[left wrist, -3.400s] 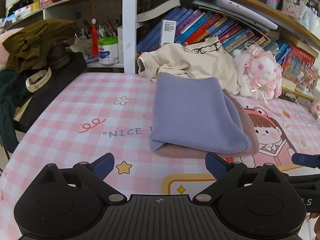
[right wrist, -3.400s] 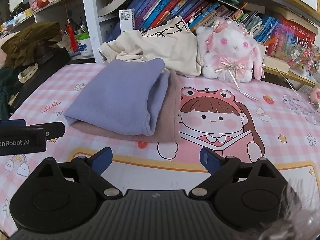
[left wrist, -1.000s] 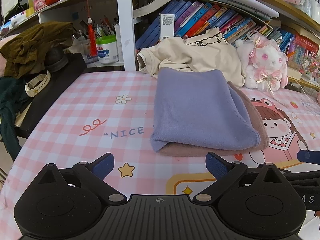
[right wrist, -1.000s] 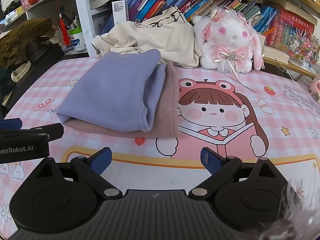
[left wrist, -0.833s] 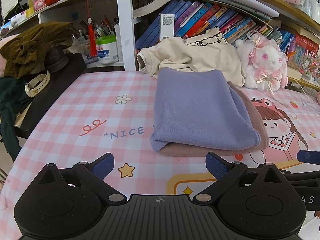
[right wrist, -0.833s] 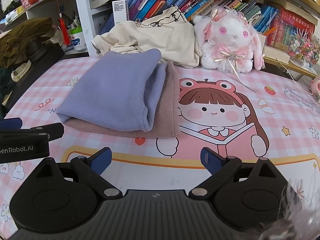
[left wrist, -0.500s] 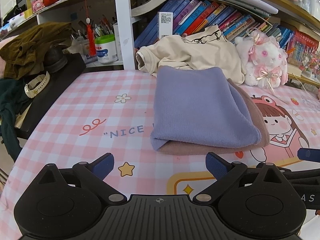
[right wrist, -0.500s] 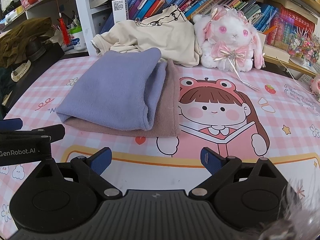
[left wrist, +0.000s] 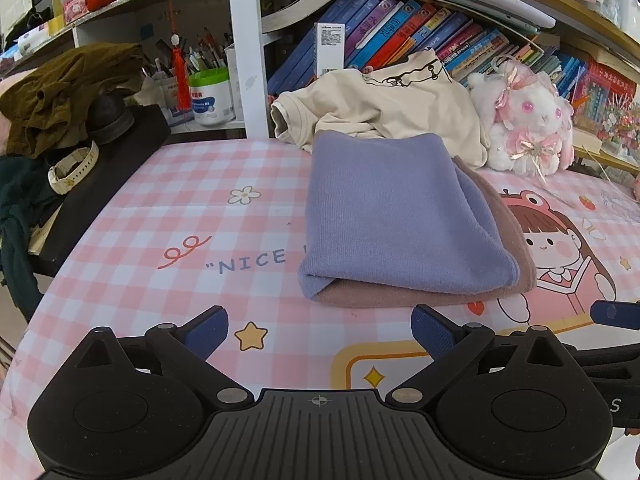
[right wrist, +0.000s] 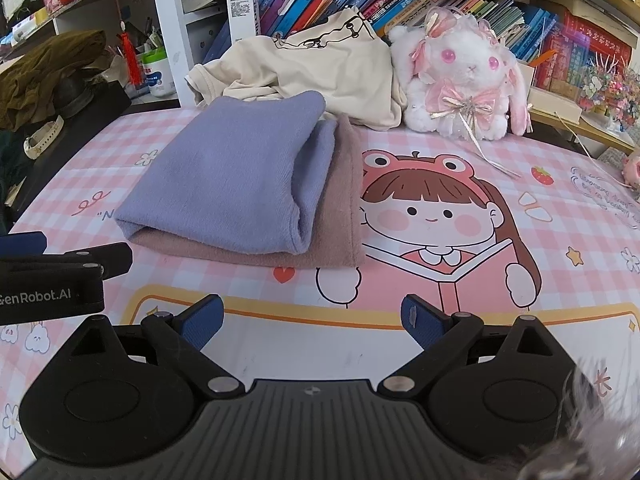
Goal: Fold clothes
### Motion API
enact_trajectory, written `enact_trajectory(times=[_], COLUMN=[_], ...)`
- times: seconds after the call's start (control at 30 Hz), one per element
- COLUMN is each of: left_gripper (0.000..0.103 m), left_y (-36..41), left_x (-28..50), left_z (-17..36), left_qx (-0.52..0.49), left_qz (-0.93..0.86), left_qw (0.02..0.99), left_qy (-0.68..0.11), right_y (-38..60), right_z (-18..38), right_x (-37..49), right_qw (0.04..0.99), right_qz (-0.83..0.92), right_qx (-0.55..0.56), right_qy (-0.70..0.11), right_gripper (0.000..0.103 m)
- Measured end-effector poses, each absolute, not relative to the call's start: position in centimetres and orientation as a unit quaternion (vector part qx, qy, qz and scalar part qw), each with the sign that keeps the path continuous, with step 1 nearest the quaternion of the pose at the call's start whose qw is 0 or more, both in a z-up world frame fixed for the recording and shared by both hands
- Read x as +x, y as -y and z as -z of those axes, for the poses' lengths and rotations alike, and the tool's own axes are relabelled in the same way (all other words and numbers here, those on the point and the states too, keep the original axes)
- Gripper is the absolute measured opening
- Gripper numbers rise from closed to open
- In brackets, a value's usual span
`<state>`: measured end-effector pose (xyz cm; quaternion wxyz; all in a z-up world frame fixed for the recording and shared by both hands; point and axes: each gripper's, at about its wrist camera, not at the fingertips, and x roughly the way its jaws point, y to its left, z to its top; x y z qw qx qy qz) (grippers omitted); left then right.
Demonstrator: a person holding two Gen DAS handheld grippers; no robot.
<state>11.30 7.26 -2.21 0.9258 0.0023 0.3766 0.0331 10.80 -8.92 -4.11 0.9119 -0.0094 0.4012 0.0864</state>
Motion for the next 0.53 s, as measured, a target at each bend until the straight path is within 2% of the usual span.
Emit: enact_trajectory(times=[0.53], left_gripper=[0.1], left_y=[-7.23], left_x=[10.55], left_z=[2.34], left_qx=[0.008], left_qz=[-0.042], left_qw=[0.931], left_qy=[-0.363], right_y=[8.95], right_z=[4.57], right_x=[10.48], right_qw=[0.909], right_qz=[-0.085], right_qx=[-0.007], right_qy=[-0.407], right_gripper=[0.097])
